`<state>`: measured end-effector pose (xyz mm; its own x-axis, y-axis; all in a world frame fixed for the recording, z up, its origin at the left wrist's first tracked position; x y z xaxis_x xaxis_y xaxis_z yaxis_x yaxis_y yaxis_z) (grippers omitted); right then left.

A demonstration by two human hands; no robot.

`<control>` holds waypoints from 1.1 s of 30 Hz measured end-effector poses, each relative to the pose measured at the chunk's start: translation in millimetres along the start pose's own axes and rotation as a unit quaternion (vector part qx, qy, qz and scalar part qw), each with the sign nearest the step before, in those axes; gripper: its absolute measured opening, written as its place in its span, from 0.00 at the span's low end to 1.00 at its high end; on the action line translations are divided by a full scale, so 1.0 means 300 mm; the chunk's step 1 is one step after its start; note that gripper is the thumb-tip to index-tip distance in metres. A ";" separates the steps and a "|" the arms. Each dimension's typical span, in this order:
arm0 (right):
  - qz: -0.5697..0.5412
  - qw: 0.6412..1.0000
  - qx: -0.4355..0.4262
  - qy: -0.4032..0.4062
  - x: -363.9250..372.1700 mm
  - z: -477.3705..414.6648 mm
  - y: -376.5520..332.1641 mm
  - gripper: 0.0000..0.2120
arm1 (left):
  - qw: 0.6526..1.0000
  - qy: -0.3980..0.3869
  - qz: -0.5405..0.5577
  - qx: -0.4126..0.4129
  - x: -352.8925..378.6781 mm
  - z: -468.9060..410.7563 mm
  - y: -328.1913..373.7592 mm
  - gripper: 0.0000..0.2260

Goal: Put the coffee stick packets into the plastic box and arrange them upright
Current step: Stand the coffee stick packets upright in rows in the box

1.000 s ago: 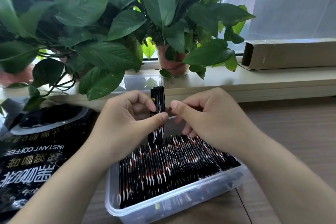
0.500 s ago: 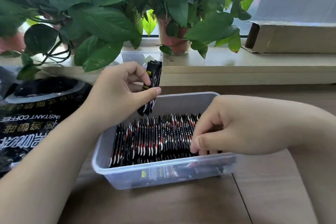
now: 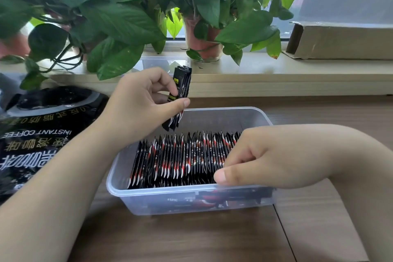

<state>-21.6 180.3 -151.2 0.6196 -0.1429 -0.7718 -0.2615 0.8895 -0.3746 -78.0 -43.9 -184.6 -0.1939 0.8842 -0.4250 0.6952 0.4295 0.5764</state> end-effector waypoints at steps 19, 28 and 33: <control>-0.350 0.811 -0.084 0.461 -0.041 -0.082 -0.026 0.06 | 0.983 0.001 0.180 -0.035 0.009 0.000 0.088 0.12; -0.228 0.864 -0.135 0.428 -0.009 -0.128 -0.068 0.11 | 0.968 0.011 0.238 -0.081 0.009 -0.002 0.094 0.09; -0.141 0.842 -0.092 0.513 0.008 -0.132 -0.101 0.12 | 0.965 -0.008 0.242 -0.100 0.018 0.003 0.113 0.09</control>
<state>-41.5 135.9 -162.2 -0.2642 -0.7201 -0.6415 -0.3799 0.6891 -0.6171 -55.0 -24.8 -168.1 0.1322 0.9877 -0.0832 0.5543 -0.0041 0.8323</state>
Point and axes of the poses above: each hand's wrist, its own z-axis away from the middle knuckle, its own x-axis out of the palm, y = z × x, the point moved 1 cm from there along -z, towards the middle knuckle, and after that the axes turned 15 degrees about x, right-handed, at the moved point
